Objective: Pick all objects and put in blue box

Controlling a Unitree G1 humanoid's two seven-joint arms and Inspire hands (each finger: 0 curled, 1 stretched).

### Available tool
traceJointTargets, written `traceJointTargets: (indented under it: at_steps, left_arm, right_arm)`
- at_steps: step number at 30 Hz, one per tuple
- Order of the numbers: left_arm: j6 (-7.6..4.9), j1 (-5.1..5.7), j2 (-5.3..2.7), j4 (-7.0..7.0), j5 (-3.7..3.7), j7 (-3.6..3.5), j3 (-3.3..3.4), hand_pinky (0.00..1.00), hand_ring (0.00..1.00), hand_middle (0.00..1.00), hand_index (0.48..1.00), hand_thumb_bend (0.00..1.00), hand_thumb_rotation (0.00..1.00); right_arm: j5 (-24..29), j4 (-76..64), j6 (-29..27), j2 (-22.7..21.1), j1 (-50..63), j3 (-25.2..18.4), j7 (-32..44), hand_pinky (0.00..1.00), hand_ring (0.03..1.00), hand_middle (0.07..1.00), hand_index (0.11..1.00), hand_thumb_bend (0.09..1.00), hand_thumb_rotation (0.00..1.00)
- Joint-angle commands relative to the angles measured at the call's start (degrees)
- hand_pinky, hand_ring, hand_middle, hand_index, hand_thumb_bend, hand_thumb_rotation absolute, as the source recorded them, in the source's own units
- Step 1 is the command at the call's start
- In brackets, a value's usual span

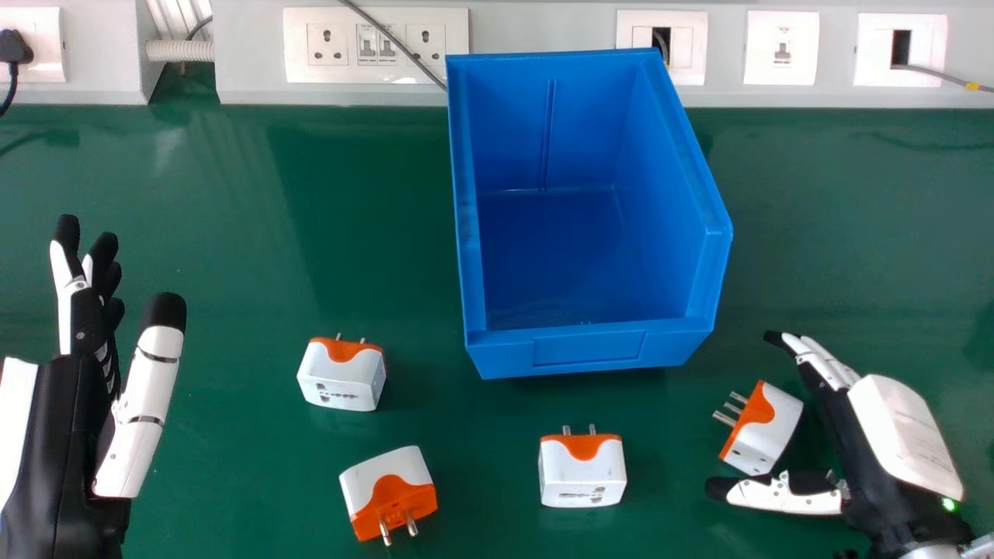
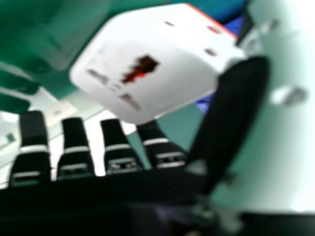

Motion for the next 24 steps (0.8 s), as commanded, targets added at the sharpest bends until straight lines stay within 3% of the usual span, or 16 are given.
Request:
traceJointTargets:
  at_steps: [1, 7, 11, 15, 17, 19, 22, 24]
  left_arm:
    - [-0.54, -0.21, 0.56, -1.21, -0.12, 0.1, 0.43, 1.0, 1.0, 1.0, 1.0, 0.52, 0.89]
    - [-0.49, -0.35, 0.52, -1.1, 0.17, 0.3, 0.47, 1.0, 1.0, 1.0, 1.0, 0.54, 0.89]
    - [-0.39, -0.31, 0.36, -1.33, 0.13, 0.39, 0.39, 1.0, 1.0, 1.0, 1.0, 0.47, 0.88]
    - [-0.96, -0.56, 0.67, -0.73, -0.37, 0.0, 0.44, 1.0, 1.0, 1.0, 1.0, 0.47, 0.88]
    - [-0.8, -0.61, 0.68, -0.85, -0.4, -0.05, 0.43, 1.0, 1.0, 1.0, 1.0, 0.45, 0.88]
    - [-0.45, -0.64, 0.62, -1.06, -0.36, -0.04, 0.43, 1.0, 1.0, 1.0, 1.0, 0.45, 0.87]
    - [-0.14, -0.68, 0.47, -1.35, -0.17, 0.09, 0.31, 1.0, 1.0, 1.0, 1.0, 0.46, 0.86]
    - [0.18, -0.78, 0.29, -1.54, -0.53, 0.04, 0.18, 1.0, 1.0, 1.0, 1.0, 0.47, 0.86]
  right_arm:
    - [-0.62, 0.86, 3.16, -0.48, 1.33, 1.26, 2.85, 0.75, 0.871, 0.902, 0.877, 0.943, 0.4]
    - [-0.36, -0.36, 4.21, -0.79, 1.66, 1.82, 2.9, 0.75, 0.868, 0.896, 0.872, 0.927, 0.38]
    - [-1.33, 0.09, 3.61, -0.92, 1.02, 2.45, 0.53, 0.68, 0.812, 0.845, 0.82, 0.889, 0.26]
    - [-2.1, -0.31, 4.98, -0.86, 0.26, 3.01, -0.05, 0.5, 0.592, 0.656, 0.638, 0.77, 0.03]
    - [-2.66, -0.93, 5.52, -1.07, 0.04, 3.33, -0.06, 0.39, 0.464, 0.52, 0.549, 0.6, 0.01]
    - [-3.17, -2.1, 7.12, -1.4, -0.04, 3.74, 0.88, 0.34, 0.412, 0.483, 0.527, 0.536, 0.0]
    - [-3.64, -3.72, 9.62, -1.79, -0.1, 4.25, 1.74, 0.29, 0.407, 0.484, 0.504, 0.518, 0.0]
    - [-3.77, -5.01, 11.13, -2.0, -0.11, 4.39, 2.43, 0.26, 0.368, 0.465, 0.504, 0.517, 0.0]
